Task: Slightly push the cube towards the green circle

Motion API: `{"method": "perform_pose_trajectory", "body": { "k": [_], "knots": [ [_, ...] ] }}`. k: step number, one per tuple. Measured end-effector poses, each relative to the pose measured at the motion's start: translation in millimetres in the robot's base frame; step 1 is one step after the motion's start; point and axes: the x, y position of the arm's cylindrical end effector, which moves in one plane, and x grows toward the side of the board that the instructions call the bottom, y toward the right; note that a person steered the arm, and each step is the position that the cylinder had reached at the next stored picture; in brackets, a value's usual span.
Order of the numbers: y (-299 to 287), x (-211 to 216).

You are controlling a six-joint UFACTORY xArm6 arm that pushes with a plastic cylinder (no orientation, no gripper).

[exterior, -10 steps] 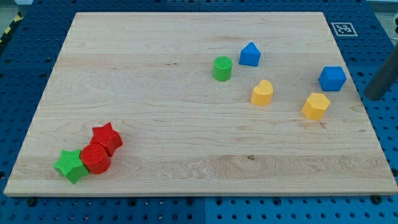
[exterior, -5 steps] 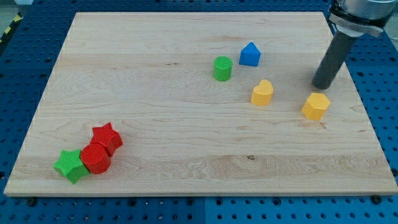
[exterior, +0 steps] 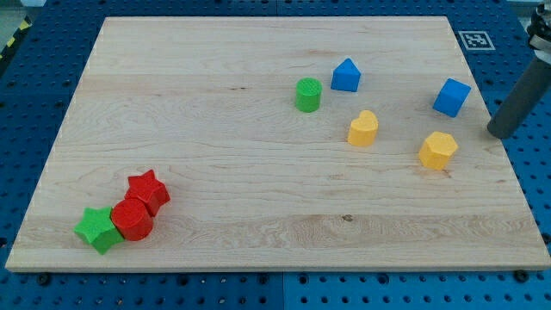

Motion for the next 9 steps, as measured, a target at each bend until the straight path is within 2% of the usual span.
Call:
{"method": "perform_pose_trajectory", "body": {
  "k": [1, 3, 9],
  "knots": [
    [-2, -32],
    [-25, -54],
    [-44, -52]
  ]
}}
